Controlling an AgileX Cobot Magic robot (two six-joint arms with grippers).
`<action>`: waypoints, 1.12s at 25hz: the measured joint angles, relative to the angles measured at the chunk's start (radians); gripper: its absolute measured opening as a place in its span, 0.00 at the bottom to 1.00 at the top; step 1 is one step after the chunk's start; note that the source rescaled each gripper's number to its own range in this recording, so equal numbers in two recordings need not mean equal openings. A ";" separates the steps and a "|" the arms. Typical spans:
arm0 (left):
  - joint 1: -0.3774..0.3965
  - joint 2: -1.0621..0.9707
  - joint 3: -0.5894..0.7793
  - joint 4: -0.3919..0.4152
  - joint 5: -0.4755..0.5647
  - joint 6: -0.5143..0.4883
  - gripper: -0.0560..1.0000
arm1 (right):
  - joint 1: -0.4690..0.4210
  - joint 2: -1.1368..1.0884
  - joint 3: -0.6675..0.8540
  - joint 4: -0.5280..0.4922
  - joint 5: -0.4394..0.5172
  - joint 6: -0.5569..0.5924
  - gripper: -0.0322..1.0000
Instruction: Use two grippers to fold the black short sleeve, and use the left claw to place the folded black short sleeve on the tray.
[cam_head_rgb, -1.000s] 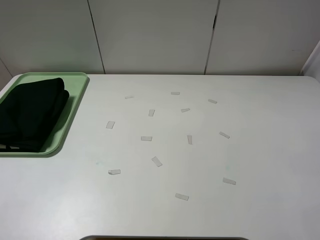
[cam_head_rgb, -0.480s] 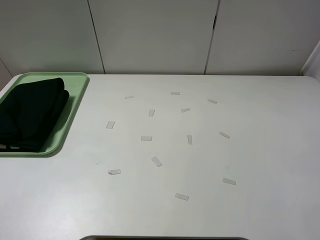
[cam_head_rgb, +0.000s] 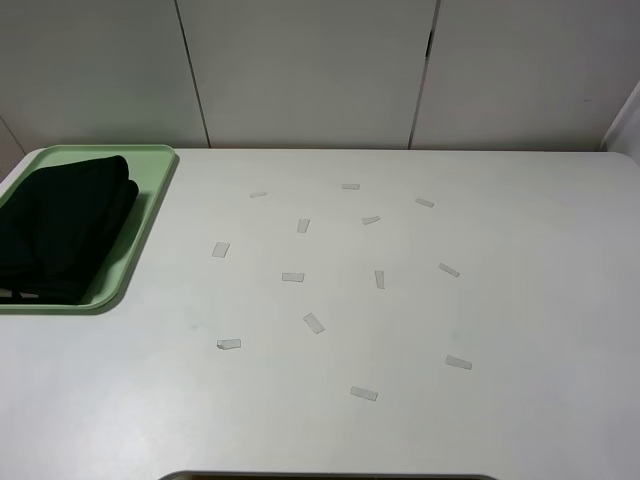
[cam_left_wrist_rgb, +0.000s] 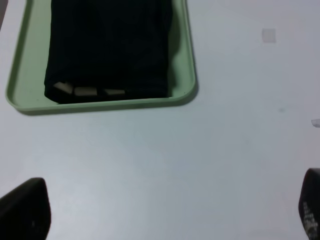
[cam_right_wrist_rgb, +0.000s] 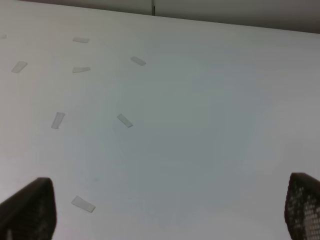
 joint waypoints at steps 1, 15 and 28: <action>0.000 0.000 0.003 0.000 -0.003 -0.005 1.00 | 0.000 0.000 0.000 0.000 0.000 0.000 1.00; 0.000 0.000 0.041 -0.057 -0.088 -0.069 1.00 | 0.000 0.000 0.000 0.000 0.000 0.000 1.00; 0.159 0.000 0.041 -0.061 -0.089 -0.069 1.00 | 0.000 0.000 0.000 0.000 0.000 0.000 1.00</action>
